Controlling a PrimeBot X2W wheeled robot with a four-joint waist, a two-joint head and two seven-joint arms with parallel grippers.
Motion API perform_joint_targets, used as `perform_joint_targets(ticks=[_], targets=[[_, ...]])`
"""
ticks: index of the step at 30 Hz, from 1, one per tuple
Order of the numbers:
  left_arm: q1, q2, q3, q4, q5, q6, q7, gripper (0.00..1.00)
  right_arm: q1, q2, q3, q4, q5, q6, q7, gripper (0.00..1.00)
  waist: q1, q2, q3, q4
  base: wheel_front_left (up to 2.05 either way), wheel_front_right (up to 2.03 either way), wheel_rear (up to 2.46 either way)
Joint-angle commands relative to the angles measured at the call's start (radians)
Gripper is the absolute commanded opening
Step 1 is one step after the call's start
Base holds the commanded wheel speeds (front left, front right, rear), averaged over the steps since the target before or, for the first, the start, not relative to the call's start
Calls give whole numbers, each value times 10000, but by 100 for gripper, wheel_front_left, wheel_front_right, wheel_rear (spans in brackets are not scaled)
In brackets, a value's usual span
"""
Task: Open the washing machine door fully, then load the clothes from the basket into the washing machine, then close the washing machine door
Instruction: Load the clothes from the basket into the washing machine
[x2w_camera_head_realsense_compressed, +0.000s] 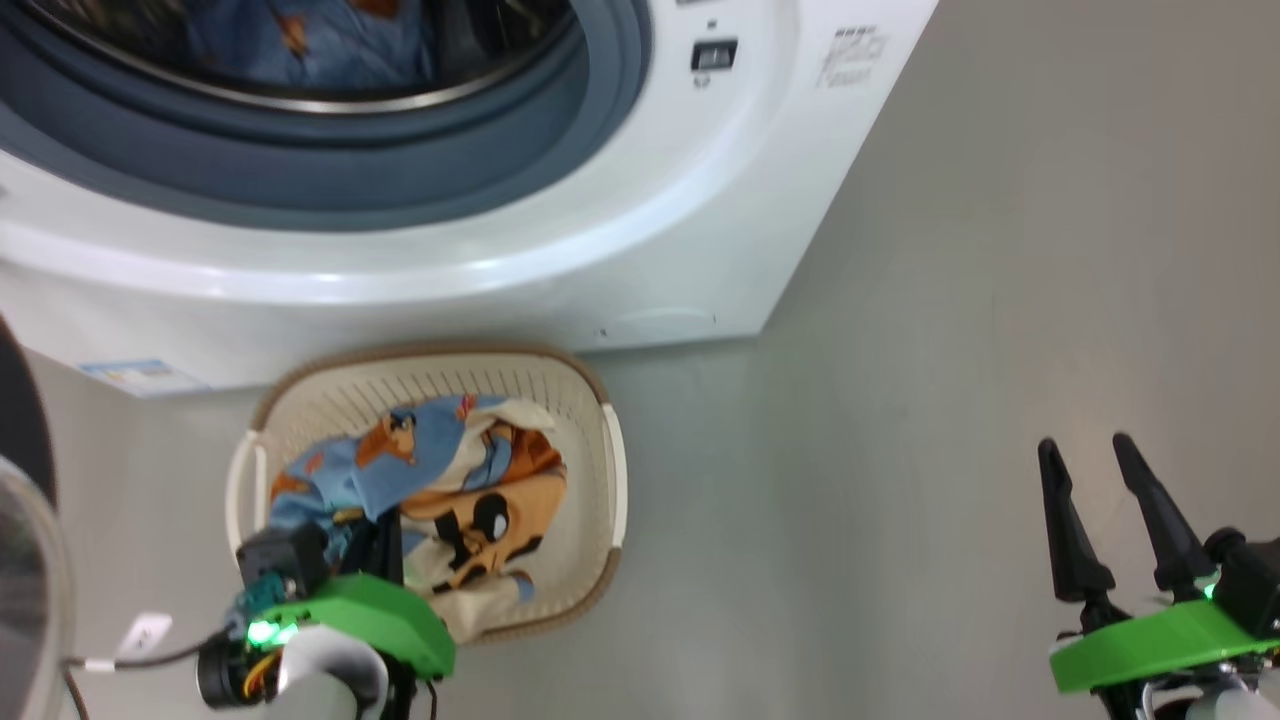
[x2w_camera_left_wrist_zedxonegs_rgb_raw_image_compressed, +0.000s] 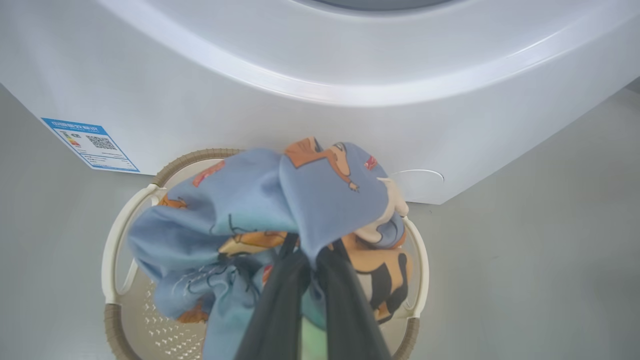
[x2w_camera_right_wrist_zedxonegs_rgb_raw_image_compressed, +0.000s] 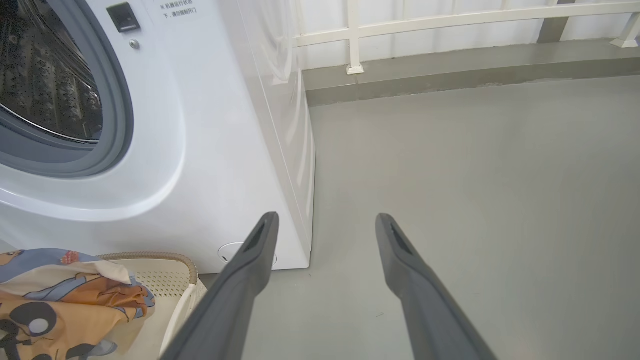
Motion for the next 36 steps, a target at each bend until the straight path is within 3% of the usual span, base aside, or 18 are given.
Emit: perform_joint_targets(ticks=[1,17,36], targets=[[446,200,275,-478,103,94,-75,0,334,-61,153,-154,-144,16,-48,100,0,0,-1316,293,0,0,0],[2704,199,474,-2706,1202,-31,-76,0,1527,142,-29,-183,-647,16,-48,100,0,0,-3397,728,0,0,0],[4102,199,647,-4579,2064,-137,-76,0,2110,211,-59,-188,-929,16,-48,100,0,0,-4248,891,0,0,0]])
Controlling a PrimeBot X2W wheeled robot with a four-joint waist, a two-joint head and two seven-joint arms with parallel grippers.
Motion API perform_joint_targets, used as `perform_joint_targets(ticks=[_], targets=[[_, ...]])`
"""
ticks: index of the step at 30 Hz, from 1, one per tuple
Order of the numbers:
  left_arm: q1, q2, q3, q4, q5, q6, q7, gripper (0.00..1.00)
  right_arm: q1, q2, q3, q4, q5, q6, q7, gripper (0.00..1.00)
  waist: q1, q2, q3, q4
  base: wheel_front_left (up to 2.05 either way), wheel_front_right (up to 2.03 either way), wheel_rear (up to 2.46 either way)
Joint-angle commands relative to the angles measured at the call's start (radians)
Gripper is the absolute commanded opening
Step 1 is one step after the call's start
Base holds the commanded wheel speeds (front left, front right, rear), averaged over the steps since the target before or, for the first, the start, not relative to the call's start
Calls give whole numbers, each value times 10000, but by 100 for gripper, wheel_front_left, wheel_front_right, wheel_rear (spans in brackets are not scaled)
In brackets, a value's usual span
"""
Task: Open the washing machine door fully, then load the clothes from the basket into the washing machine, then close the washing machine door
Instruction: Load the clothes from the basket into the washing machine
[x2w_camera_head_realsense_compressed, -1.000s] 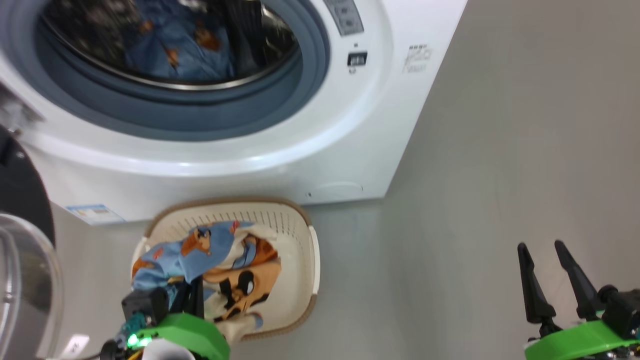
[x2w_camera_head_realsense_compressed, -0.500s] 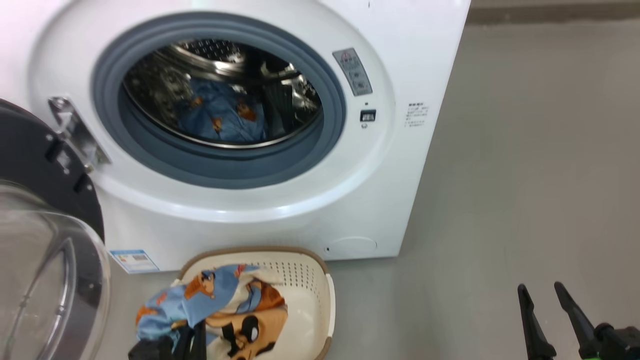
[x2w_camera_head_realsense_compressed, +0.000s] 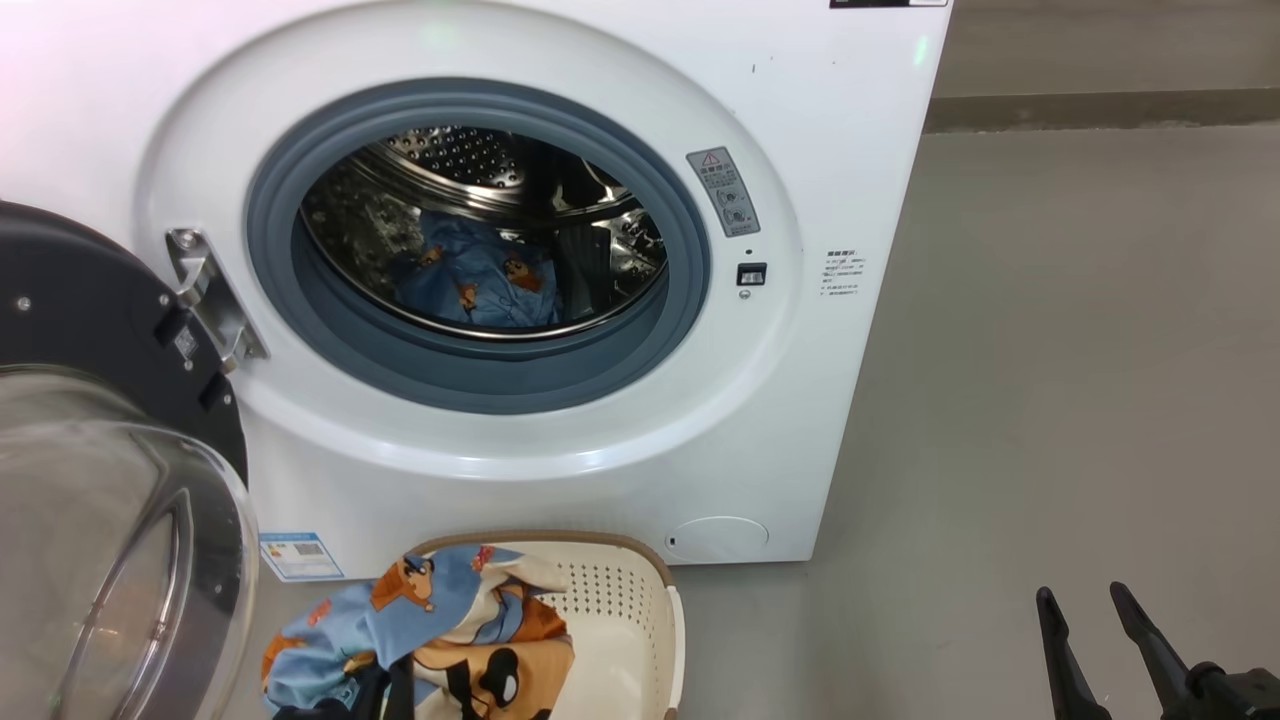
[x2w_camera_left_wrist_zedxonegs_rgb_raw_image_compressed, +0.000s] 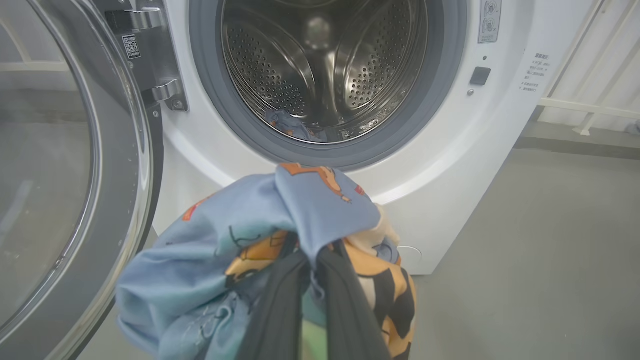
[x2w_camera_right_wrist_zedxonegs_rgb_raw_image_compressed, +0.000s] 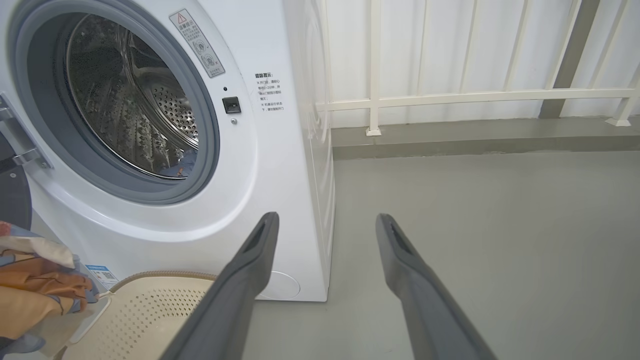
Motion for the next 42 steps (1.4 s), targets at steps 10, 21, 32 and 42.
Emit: perform_joint_targets(ticks=[10,21,32,42], targets=[[143,103,357,-1002,277,98,-76,0,0,-45,199,-312,-71,16,-49,100,0,0,-15,-106,0,0,0],[-114,103,290,-1210,204,165,-76,0,-68,93,174,-319,-47,16,-49,100,0,0,165,-194,0,0,0],[-1693,104,589,-438,-53,111,-76,0,-258,288,317,-289,64,16,-49,100,0,0,591,-622,0,0,0],[-4668,532,1512,1416,396,-107,-76,0,-877,405,528,-179,299,16,-49,100,0,0,1737,-1714,0,0,0]])
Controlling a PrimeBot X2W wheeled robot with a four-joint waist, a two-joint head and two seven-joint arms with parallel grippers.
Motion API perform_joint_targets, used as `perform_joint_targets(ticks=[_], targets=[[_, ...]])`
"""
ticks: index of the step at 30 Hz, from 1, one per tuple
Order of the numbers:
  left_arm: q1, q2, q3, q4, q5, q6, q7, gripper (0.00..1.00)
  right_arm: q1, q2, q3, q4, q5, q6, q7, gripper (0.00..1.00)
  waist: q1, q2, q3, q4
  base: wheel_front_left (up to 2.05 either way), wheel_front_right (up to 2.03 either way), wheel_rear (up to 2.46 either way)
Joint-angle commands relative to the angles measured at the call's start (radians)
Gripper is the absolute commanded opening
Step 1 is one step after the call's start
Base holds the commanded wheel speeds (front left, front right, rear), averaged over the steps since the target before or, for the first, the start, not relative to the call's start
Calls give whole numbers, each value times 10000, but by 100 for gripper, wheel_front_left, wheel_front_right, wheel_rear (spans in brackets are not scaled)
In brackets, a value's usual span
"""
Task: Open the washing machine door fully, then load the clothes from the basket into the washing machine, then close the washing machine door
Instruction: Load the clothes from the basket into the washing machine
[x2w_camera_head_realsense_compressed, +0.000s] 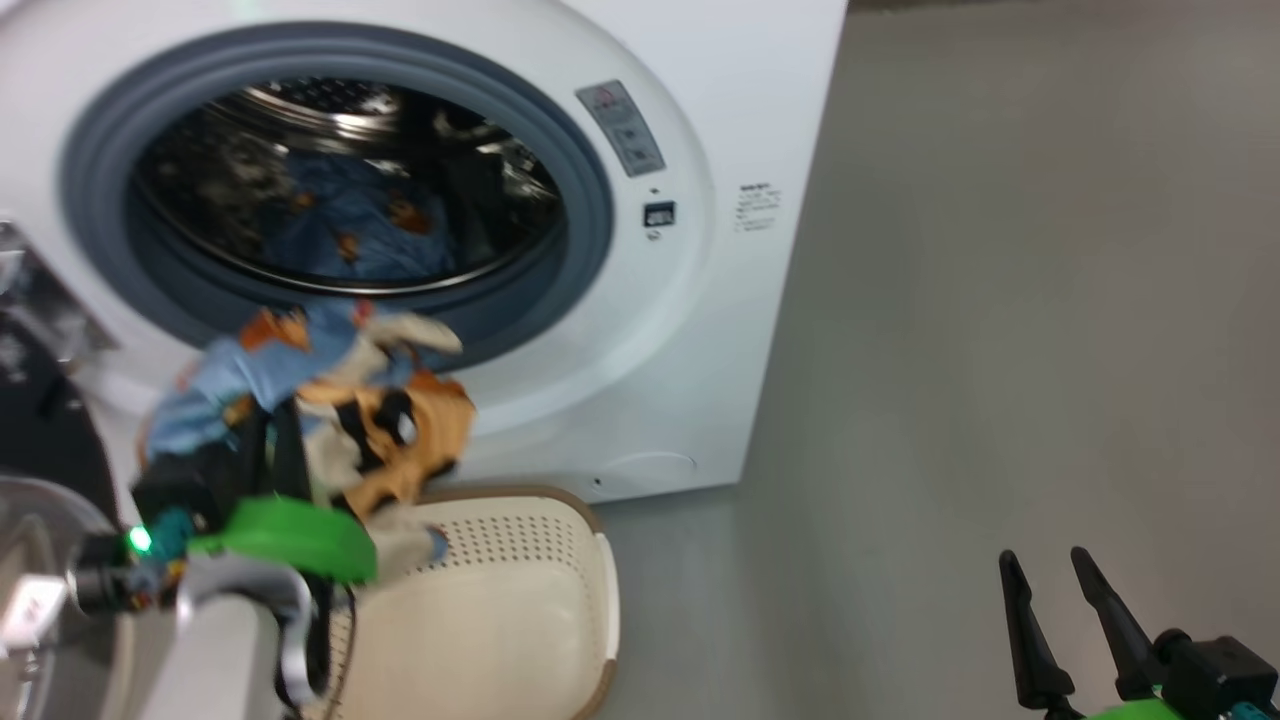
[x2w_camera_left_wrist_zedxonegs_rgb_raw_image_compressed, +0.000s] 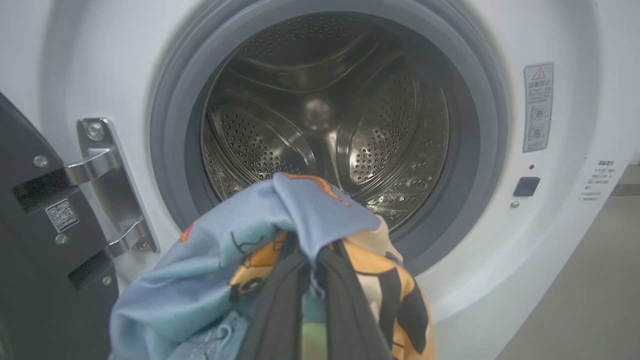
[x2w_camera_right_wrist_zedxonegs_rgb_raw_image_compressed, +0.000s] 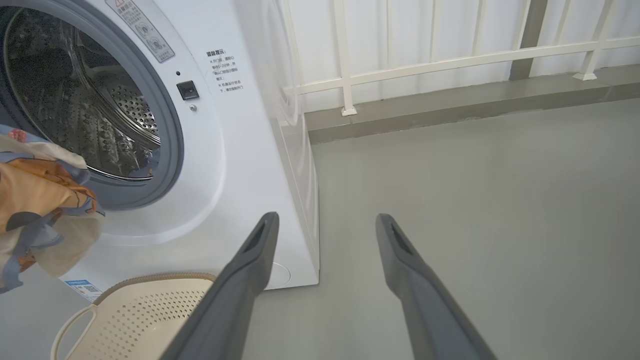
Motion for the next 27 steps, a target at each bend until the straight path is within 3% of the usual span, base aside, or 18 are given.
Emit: perform_joint_targets(ticks=[1,14,27], targets=[[-816,327,454,28,171,7,-74,0,-420,-90,313,-164,92,16,-49,100,0,-1,639,-622,0,0,0],[-4360,1304,1134,2585,730,111,-74,0,-1353,-158,1140,115,466,16,-49,100,0,-1,2324,-1965,0,0,0],[-7208,2104,1040,3968,1522,304,-74,0,-1978,-320,1939,337,942,16,-49,100,0,-1,4074,-2661,0,0,0]])
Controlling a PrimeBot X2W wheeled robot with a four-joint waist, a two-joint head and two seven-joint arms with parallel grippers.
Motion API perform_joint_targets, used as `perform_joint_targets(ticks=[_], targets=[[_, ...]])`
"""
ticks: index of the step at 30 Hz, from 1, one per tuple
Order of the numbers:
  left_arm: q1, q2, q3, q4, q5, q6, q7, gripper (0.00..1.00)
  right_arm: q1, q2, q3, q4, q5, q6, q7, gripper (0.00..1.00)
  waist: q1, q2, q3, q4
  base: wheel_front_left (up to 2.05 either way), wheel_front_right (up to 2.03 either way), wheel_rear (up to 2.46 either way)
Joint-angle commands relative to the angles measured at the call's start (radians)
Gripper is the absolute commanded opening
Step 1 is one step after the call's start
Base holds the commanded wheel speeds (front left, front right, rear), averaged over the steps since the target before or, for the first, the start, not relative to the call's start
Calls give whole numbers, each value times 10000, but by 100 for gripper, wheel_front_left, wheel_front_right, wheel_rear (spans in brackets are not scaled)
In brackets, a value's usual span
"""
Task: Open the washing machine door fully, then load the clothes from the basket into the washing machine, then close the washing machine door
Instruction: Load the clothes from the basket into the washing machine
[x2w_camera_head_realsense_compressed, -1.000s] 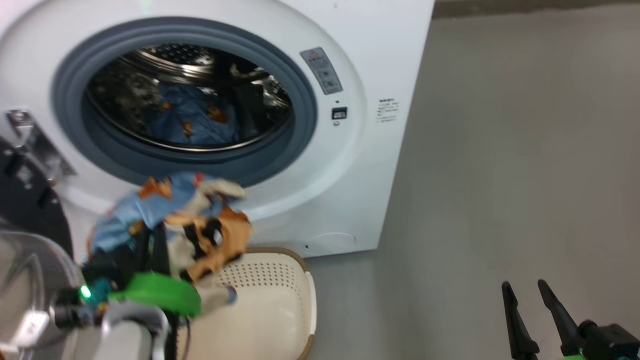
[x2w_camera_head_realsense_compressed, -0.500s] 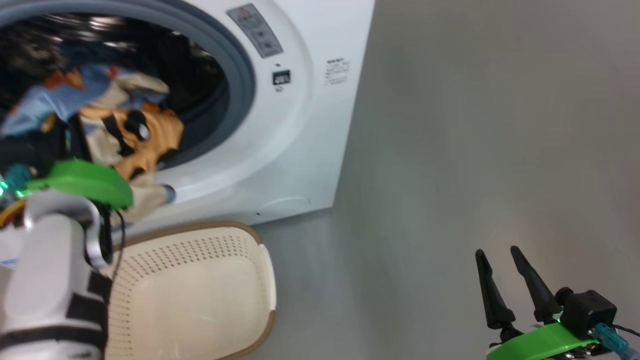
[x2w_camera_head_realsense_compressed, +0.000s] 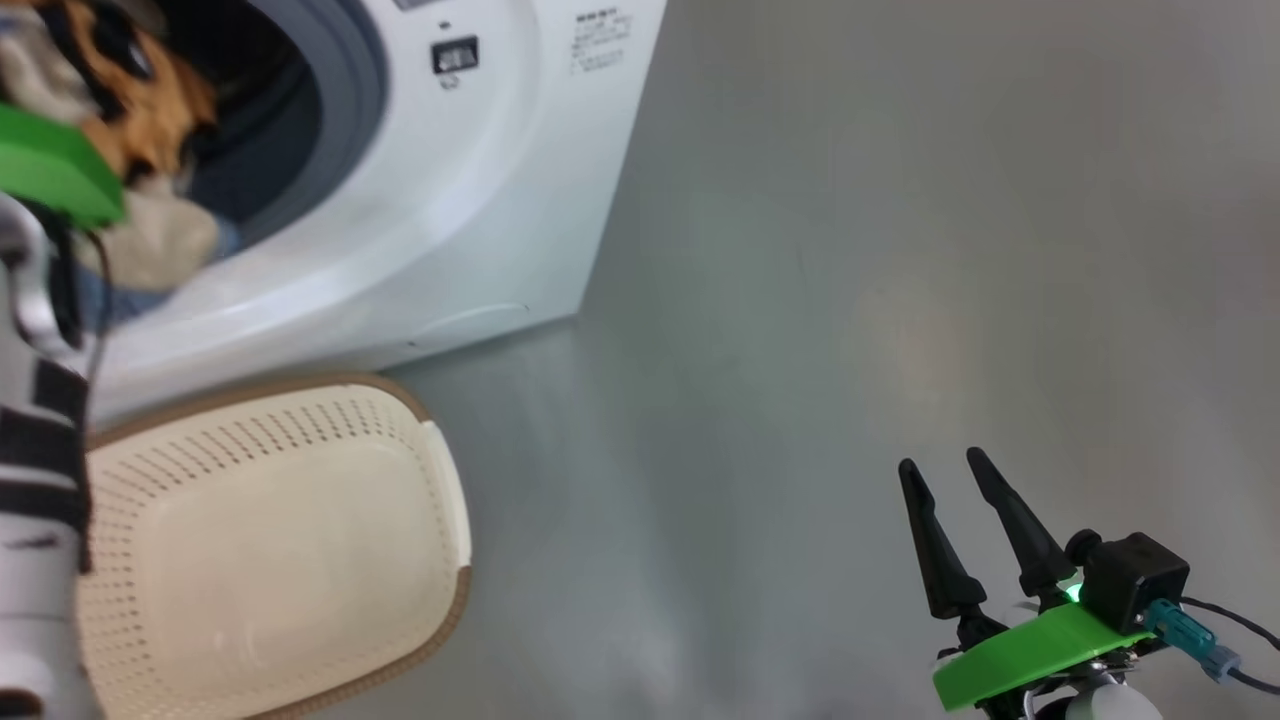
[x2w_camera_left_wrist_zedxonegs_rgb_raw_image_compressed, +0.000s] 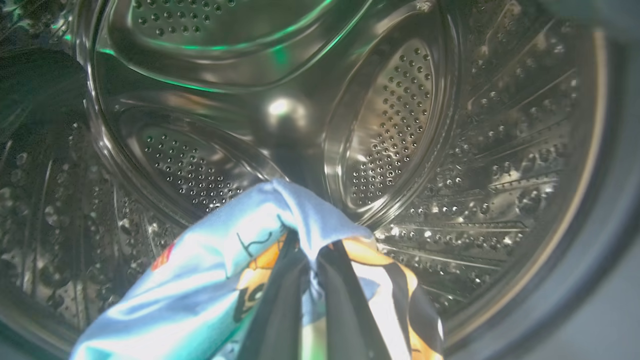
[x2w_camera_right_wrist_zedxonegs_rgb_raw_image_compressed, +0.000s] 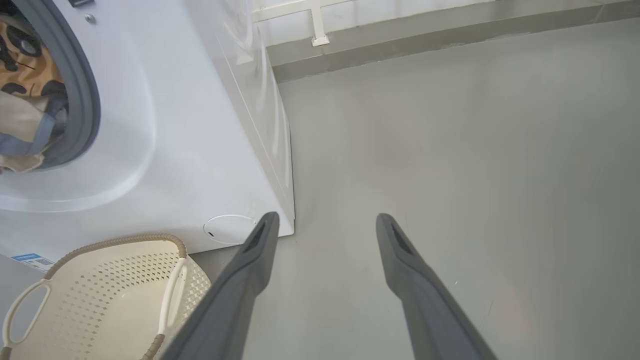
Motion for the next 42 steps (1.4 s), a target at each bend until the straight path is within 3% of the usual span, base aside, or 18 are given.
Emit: perform_joint_targets(ticks=[1,25,34,42], targets=[[-398,513,148,-174,170,68,-65,0,-128,-163,276,-141,153,16,-49,100,0,0,716,-483,0,0,0],[-3974,1713,-279,425,822,148,-65,0,-529,-392,787,-94,744,16,-49,100,0,0,2557,-1032,0,0,0],[-4127,1758,-179,-482,737,412,-65,0,-677,-324,781,-46,850,16,-49,100,0,0,2806,-1037,0,0,0],[-3885,1764,-346,965,755,415,-65,0,-721,-298,844,26,852,16,-49,100,0,0,2713,-991,0,0,0]])
